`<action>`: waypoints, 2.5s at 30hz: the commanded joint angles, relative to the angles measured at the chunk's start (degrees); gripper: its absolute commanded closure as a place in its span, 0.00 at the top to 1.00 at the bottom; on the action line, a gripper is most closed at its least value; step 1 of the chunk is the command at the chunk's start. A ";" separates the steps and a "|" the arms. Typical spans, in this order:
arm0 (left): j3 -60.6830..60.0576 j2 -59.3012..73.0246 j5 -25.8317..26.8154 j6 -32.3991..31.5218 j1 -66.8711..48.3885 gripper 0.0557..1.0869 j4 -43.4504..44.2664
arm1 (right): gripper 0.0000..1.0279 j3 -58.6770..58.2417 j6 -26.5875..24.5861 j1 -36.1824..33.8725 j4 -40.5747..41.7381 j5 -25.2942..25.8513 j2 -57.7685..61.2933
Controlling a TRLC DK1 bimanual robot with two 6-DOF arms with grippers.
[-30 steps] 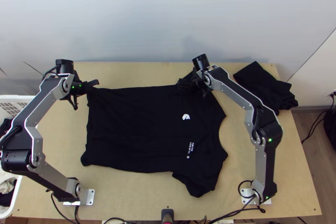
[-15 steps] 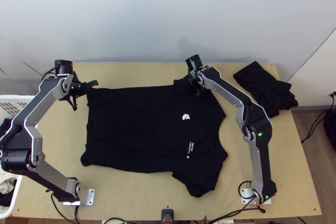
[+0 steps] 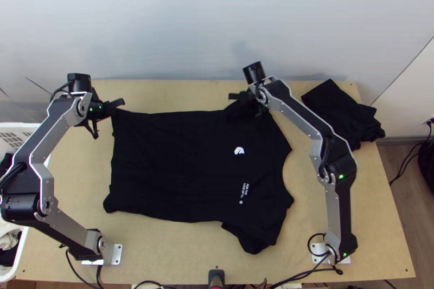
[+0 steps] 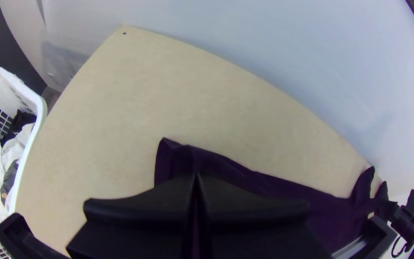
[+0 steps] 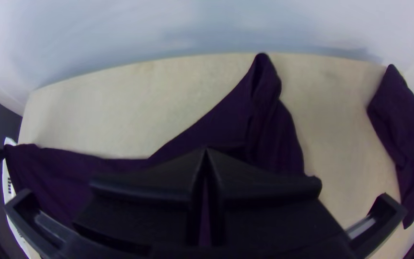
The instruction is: Fold the t-shirt
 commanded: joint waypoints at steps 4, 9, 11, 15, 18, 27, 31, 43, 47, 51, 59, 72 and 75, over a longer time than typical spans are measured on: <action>8.78 3.50 -1.52 -2.05 1.52 0.04 0.34 | 0.03 1.96 -3.54 -1.93 5.04 5.04 -4.88; 12.82 5.96 -4.07 -2.49 2.22 0.04 0.87 | 0.03 3.28 -7.41 -1.58 9.17 10.31 -5.23; 13.26 5.96 -6.45 -3.02 2.22 0.04 3.24 | 0.03 3.37 -9.25 -1.58 13.30 12.68 -4.79; 13.88 6.13 -7.76 -3.11 1.34 0.04 8.34 | 0.03 5.30 -12.15 -0.96 17.43 15.23 -3.39; 15.63 8.51 -8.64 -2.75 0.82 0.04 11.15 | 0.03 8.82 -13.56 -0.35 17.43 16.11 -0.93; 26.09 19.84 -9.43 -1.17 0.73 0.04 12.82 | 0.03 14.36 -15.93 -0.79 17.78 20.51 5.84; 30.22 23.54 -10.31 -0.38 0.73 0.04 12.82 | 0.03 14.27 -16.20 -0.96 19.28 23.85 6.72; 27.94 21.34 -8.38 3.93 -0.24 0.04 4.39 | 0.03 4.25 -15.67 -0.79 19.89 24.46 1.97; 20.73 17.21 -6.36 5.77 -0.24 0.04 5.44 | 0.03 -1.64 -15.41 -0.52 19.98 24.29 -1.81; 15.37 12.46 -5.04 6.21 -1.03 0.04 6.76 | 0.03 -2.61 -14.97 -0.08 19.72 23.14 -5.59; 10.36 6.05 -3.28 7.35 -0.68 0.04 6.14 | 0.03 -9.46 -14.00 3.52 12.33 19.36 -13.76; -0.63 -3.09 -0.29 9.90 2.57 0.04 6.23 | 0.03 -25.99 -13.47 7.03 8.56 12.42 -25.89; -5.20 -5.56 0.94 10.25 2.13 0.04 6.58 | 0.03 -27.74 -13.38 7.21 7.15 11.01 -27.03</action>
